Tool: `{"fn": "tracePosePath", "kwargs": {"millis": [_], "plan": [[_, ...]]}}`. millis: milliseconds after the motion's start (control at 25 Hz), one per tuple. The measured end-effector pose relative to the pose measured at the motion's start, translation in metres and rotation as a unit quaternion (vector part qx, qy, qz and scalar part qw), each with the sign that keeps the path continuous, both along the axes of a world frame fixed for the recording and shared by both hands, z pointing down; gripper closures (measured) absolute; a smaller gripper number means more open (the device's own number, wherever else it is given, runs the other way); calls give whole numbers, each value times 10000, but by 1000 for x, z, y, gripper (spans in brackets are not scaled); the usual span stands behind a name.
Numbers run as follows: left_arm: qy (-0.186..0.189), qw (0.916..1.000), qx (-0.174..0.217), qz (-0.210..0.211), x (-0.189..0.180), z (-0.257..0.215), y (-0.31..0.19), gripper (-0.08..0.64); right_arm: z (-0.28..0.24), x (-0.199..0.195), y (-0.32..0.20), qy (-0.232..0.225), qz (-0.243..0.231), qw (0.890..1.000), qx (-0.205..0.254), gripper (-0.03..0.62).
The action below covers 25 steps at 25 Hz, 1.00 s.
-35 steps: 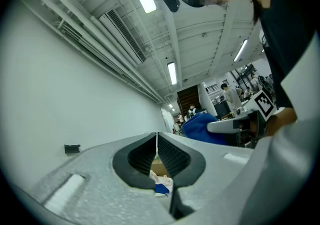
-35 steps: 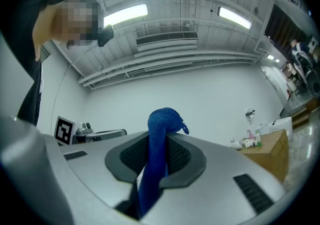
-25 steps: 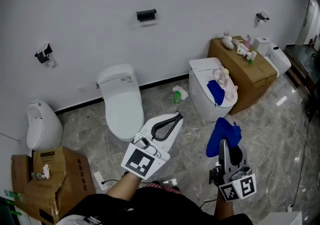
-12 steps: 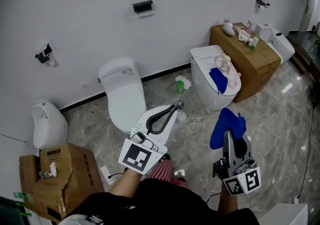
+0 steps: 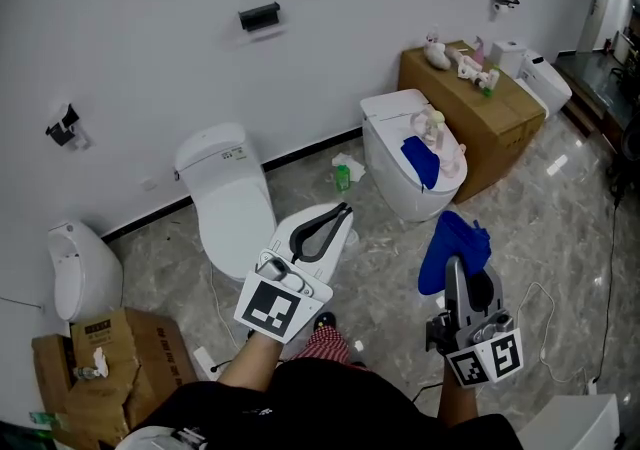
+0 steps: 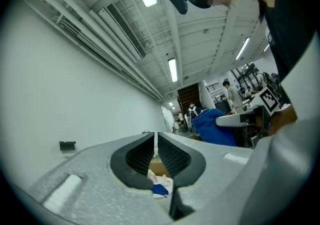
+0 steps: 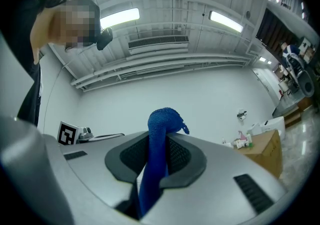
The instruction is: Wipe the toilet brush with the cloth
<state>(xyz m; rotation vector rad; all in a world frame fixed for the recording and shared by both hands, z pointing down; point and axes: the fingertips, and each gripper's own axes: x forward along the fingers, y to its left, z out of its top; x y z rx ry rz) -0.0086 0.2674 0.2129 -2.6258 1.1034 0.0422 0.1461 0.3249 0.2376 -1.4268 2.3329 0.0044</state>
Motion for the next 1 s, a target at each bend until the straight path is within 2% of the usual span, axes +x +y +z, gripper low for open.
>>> {"fn": "tracePosePath", "kwargs": {"millis": [200, 360, 560, 1000], "plan": [[-41, 9999, 11, 137, 0, -2, -28, 552, -3, -4, -29, -85, 16, 10000, -8, 523], [-12, 9998, -17, 190, -4, -1, -48, 552, -2, -15, -54, 297, 115, 9995, -29, 523], [-45, 9996, -54, 266, -8, 0, -73, 552, -6, -20, -81, -147, -62, 9998, -74, 523], [83, 9987, 3, 506, -20, 2, -109, 552, -7, -36, -118, -120, 52, 9998, -153, 523]]}}
